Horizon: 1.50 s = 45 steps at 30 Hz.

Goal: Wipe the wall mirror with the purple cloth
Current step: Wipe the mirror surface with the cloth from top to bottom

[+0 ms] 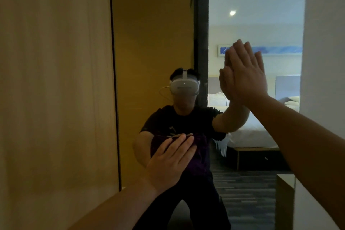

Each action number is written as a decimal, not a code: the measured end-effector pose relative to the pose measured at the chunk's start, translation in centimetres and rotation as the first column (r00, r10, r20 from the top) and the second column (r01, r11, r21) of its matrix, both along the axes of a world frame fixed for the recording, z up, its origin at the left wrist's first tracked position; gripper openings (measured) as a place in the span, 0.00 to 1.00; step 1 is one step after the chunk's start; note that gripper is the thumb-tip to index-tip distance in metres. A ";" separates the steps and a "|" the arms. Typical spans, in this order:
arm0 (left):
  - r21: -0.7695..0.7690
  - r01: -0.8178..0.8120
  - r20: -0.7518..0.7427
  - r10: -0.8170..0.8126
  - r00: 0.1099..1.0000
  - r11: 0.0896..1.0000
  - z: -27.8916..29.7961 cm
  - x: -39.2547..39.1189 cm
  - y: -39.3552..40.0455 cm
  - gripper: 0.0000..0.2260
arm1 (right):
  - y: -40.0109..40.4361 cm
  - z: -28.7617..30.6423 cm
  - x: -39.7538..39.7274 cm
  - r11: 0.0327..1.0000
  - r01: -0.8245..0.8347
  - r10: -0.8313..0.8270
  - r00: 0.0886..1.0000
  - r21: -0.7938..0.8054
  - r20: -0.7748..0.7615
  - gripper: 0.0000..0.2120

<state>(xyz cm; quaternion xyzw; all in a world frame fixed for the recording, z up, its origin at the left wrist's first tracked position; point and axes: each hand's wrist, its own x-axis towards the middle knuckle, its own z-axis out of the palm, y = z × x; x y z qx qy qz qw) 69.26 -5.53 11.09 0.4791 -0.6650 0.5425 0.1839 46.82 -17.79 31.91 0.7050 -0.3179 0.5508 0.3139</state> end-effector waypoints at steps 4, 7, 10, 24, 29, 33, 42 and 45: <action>-0.064 0.107 -0.064 -0.111 0.992 0.992 3.3 -0.8 0.3 0.19 | -1.5 -0.5 -3.2 0.991 0.093 -0.107 0.985 0.100 0.138 0.30; -0.216 0.102 -0.177 -0.141 0.974 0.971 11.2 -1.9 0.0 0.25 | -1.6 -1.1 -5.6 0.983 0.113 -0.128 0.987 0.144 0.101 0.31; -0.322 0.046 -0.281 -0.141 0.949 0.946 22.3 -3.8 -0.3 0.24 | -1.9 -1.2 -5.7 0.984 0.129 -0.137 0.988 0.124 0.064 0.31; -0.125 -0.055 -0.108 0.042 0.993 0.991 19.9 -9.6 -5.9 0.27 | -3.3 -1.7 -6.1 1.000 0.010 -0.012 0.993 0.014 0.116 0.28; -0.017 -0.028 -0.008 0.028 1.000 0.999 6.6 -9.0 -5.0 0.27 | -3.3 -1.9 -6.0 1.000 -0.001 0.004 0.990 -0.024 0.138 0.27; 0.053 -0.028 0.007 0.027 1.000 0.998 -1.2 -8.3 -4.1 0.25 | -3.3 -2.0 -6.0 0.999 0.028 -0.026 0.991 -0.019 0.131 0.28; 0.002 0.056 -0.021 -0.056 0.998 0.998 -1.5 -7.8 -4.8 0.20 | -2.7 -2.0 -5.7 0.999 0.044 -0.045 0.987 0.011 0.153 0.28; 0.010 0.032 -0.031 -0.032 0.999 0.999 -1.6 -7.9 -4.7 0.18 | -2.4 -1.7 -6.2 0.999 0.013 -0.017 0.993 0.036 0.116 0.28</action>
